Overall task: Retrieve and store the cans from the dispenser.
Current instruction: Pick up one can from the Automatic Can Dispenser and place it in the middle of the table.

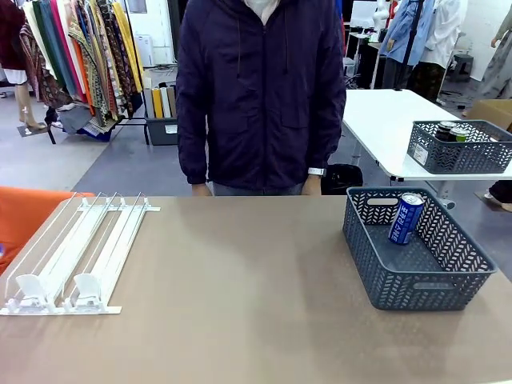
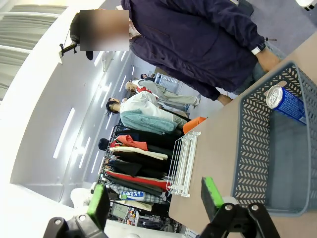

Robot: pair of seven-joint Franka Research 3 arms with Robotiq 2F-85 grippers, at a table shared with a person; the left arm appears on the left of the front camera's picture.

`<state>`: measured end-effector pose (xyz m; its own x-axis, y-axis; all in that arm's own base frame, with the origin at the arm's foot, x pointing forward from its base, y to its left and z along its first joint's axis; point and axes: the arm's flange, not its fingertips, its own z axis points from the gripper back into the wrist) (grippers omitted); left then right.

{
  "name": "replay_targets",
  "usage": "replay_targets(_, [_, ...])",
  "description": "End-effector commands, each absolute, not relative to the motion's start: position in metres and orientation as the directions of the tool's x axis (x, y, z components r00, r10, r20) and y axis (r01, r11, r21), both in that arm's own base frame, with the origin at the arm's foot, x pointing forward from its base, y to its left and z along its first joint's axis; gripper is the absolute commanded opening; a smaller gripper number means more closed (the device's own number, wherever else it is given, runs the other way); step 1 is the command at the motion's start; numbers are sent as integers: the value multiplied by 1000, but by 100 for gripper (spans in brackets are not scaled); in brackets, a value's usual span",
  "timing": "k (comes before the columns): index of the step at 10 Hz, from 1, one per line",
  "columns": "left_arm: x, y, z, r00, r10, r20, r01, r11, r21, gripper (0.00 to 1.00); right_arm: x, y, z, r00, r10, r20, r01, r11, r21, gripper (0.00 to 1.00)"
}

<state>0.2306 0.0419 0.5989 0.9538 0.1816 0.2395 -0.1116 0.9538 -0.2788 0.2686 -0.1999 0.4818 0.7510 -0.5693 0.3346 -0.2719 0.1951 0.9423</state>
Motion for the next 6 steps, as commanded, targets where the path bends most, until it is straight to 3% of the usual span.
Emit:
replay_targets(1, [272,-28,610,938,150,313,-60,959,-277,0,271,-200,487,737,-585,338,-290,178,940,100])
replay_targets(4, [334,-206,608,920,-144,365,234,947,-218,0,271,-200,487,737,-585,338,-290,178,940,100])
replay_targets(6, [355,-317,583,885,-258,386,317,943,-96,0,271,-200,487,737,-585,338,-290,178,940,100])
